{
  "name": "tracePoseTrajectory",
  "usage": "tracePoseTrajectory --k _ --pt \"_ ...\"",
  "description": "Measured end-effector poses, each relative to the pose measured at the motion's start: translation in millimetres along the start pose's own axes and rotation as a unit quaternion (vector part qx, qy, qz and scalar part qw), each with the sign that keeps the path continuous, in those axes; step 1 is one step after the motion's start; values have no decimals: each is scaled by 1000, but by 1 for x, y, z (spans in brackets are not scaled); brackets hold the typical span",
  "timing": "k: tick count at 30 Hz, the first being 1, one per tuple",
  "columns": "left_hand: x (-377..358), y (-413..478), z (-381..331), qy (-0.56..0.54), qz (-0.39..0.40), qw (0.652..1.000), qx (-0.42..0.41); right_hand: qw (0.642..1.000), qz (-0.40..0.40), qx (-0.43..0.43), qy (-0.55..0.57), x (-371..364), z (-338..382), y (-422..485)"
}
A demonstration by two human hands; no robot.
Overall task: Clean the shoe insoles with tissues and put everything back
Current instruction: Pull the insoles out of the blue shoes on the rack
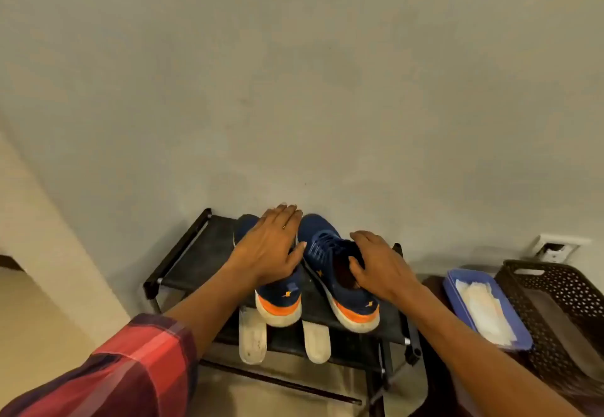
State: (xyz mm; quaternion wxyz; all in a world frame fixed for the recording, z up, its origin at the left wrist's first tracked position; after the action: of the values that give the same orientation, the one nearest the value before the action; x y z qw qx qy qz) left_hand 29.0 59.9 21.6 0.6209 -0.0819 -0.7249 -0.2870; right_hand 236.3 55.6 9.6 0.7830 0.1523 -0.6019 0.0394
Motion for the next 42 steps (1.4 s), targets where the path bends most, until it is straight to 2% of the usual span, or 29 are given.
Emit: tracePoseTrajectory --k 5,10,14,17,22,24,26,30,35,37,39,42 --pt "-18 -30 -38 -16 9 999 35 997 -48 -35 56 5 -2 -39" --pt "-20 -46 -65 2 29 999 36 999 -16 -32 1 0 13 -82" --pt "-18 -42 -76 -4 40 998 37 1000 3 -26 0 -5 14 -86" --pt "-21 -32 -86 21 48 998 18 1000 11 -29 -1 -9 8 -80" --pt "-56 -8 -113 27 127 989 -64 998 61 -30 6 -11 4 -72" --pt "-58 3 -127 -1 136 988 -67 999 52 -17 -2 -2 1 -79" --pt "-46 13 -147 -43 133 988 -65 999 10 -11 29 19 -9 -94" --pt "-3 29 -230 -47 14 986 -158 993 -99 -56 21 97 -47 -153" --pt "38 28 -370 -98 -112 955 -257 969 -201 -141 -15 187 -102 -268" --pt "40 21 -422 -130 -132 937 -296 957 -227 -175 -52 206 -126 -317" --pt "32 9 -475 -144 -119 922 -340 950 -232 -191 -84 211 -149 -366" --pt "20 -19 -538 -121 -137 899 -397 945 -223 -218 -104 202 -175 -429"
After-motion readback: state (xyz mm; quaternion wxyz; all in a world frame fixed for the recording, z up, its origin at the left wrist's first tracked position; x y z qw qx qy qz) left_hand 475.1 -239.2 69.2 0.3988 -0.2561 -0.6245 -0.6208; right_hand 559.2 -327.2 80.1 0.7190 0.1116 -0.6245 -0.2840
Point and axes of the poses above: each hand's wrist, its own y-axis towards the middle knuckle, its own x-axis out of the back of the hand, z = x × y, the point moved 7 cm from there along y, towards the middle knuckle, and after that the axes turned 4 degrees about -x, right-handed, at the moved point
